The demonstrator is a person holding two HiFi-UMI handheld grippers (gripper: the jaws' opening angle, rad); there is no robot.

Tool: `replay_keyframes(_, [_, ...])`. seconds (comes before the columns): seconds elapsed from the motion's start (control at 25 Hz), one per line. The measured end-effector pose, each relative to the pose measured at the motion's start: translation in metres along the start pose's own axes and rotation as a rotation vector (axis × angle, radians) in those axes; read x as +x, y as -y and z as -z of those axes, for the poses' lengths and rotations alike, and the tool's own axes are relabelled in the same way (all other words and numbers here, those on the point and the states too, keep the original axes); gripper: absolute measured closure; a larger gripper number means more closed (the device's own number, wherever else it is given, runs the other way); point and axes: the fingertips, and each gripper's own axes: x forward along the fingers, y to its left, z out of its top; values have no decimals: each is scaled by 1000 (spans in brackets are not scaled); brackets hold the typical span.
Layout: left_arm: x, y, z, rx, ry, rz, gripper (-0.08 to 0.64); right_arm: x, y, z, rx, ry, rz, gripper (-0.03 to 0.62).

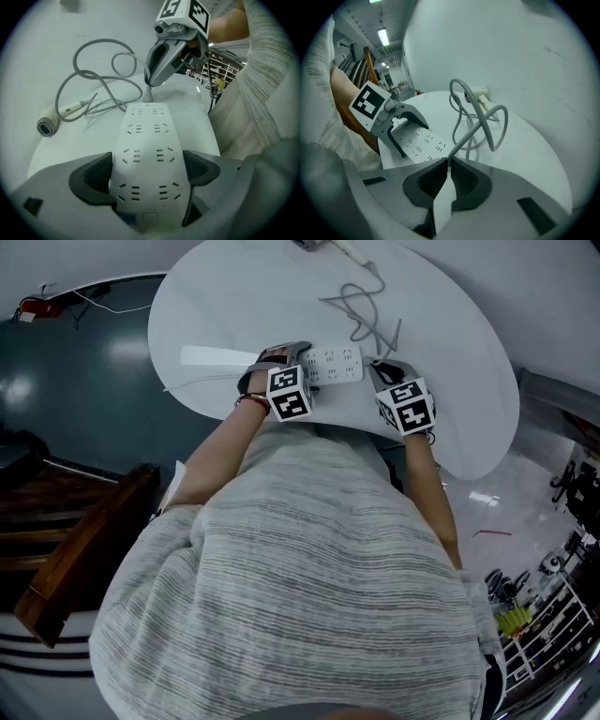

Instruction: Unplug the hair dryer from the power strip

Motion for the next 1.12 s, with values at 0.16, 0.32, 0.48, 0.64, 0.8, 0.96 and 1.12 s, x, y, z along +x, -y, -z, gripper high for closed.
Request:
replay_keyframes(0.16, [0, -1, 1, -11, -5, 3, 100, 8, -1, 3, -11, -19, -11, 555])
replay_keyframes(0.32, [-11, -6, -7, -41, 46, -23, 100, 12, -1, 6, -1, -21, -5, 555])
replay_keyframes(0.48, [-39, -22, -22, -152, 182, -67, 100, 6, 1, 0, 63, 30, -6, 552])
replay_keyframes(0.64, [-81, -38, -42, -319, 392, -71, 103, -21, 7, -20, 135, 141, 5, 540])
replay_keyframes(0.8, [-125, -42, -60, -469, 602, -34, 237, -55, 1, -53, 163, 304, -10, 541])
replay_keyframes(0.96, [-157, -37, -73, -473, 705, -67, 501, -83, -25, -80, 121, 431, -47, 541])
replay_keyframes(1.12, [-174, -20, -89, -464, 775, -41, 552, -100, -55, -89, 83, 502, -92, 543])
